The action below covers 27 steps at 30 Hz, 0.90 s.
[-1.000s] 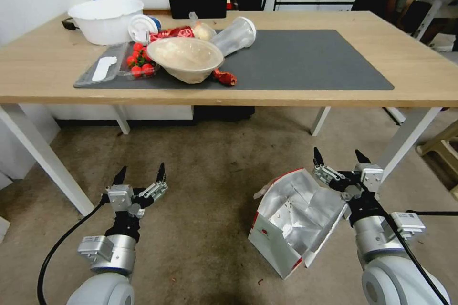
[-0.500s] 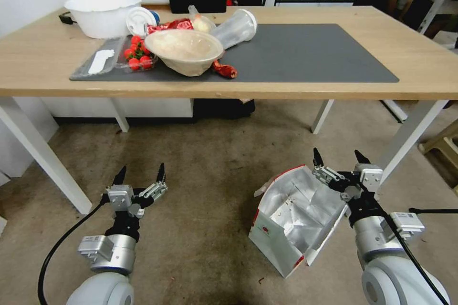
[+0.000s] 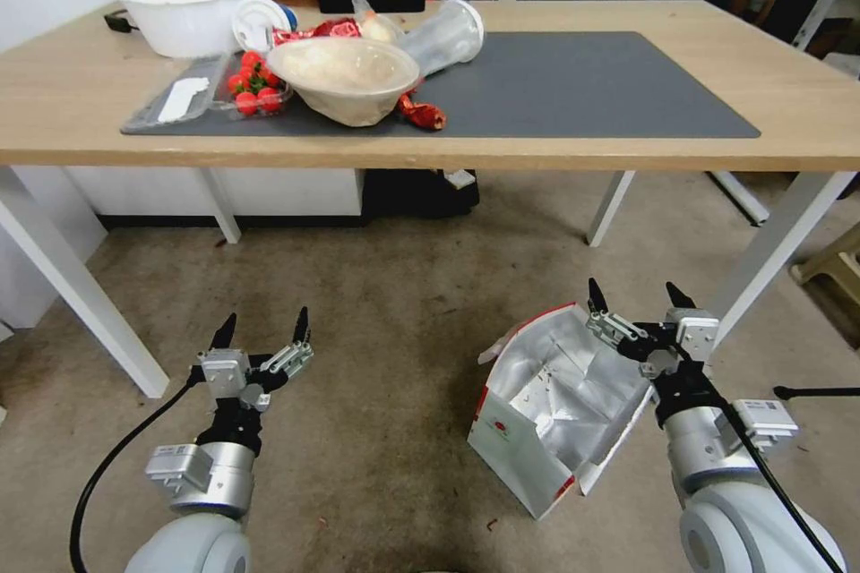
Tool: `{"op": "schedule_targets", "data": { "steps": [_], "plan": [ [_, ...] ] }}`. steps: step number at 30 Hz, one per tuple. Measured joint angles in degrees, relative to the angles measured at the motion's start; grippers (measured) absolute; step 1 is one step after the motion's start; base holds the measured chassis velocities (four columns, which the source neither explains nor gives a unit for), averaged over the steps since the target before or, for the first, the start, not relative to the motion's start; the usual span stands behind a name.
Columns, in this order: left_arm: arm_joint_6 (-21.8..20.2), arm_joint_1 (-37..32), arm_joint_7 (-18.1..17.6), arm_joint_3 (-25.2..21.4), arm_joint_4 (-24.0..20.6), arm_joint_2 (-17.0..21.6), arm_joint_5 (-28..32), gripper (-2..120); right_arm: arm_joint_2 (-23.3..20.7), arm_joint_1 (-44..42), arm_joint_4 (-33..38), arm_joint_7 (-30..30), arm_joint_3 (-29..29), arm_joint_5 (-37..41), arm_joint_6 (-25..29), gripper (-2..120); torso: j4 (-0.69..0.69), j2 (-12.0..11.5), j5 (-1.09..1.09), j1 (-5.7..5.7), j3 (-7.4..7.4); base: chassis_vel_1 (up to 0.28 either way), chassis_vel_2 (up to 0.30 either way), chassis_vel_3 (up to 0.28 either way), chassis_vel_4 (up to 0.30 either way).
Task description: Pick up the food delivery bag from the floor and place it on the table.
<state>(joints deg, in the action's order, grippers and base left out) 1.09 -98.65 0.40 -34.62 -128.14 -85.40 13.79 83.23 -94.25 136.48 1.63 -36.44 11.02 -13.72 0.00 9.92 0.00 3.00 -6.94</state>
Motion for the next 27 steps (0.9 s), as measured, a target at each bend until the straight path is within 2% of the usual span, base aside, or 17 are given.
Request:
{"op": "schedule_targets", "data": {
  "steps": [6, 12, 27],
  "plan": [
    [0.0, -0.1, 0.0, 0.0, -0.1, 0.0, 0.0, 100, 0.1, -0.2, 0.2, 0.0, 0.0, 0.0, 0.1, 100, 0.0, -1.4, 0.0, -0.27, 1.15, 0.0, 0.0, 0.0, 0.0],
    [0.3, -0.3, 0.0, 0.0, -0.1, 0.1, 0.0, 100, -0.1, -0.4, 0.3, 0.0, -0.1, 0.0, 0.1, 100, 0.0, -3.8, 0.0, -0.61, 3.23, 0.0, 0.0, 0.0, 0.0],
    [0.4, -0.3, 0.0, -0.1, -0.1, 0.1, 0.0, 100, -0.2, -0.4, 0.4, 0.0, 0.0, -0.1, 0.1, 100, 0.0, -7.0, 0.0, -0.85, 6.14, 0.0, 0.0, 0.0, 0.0]
  ]
}}
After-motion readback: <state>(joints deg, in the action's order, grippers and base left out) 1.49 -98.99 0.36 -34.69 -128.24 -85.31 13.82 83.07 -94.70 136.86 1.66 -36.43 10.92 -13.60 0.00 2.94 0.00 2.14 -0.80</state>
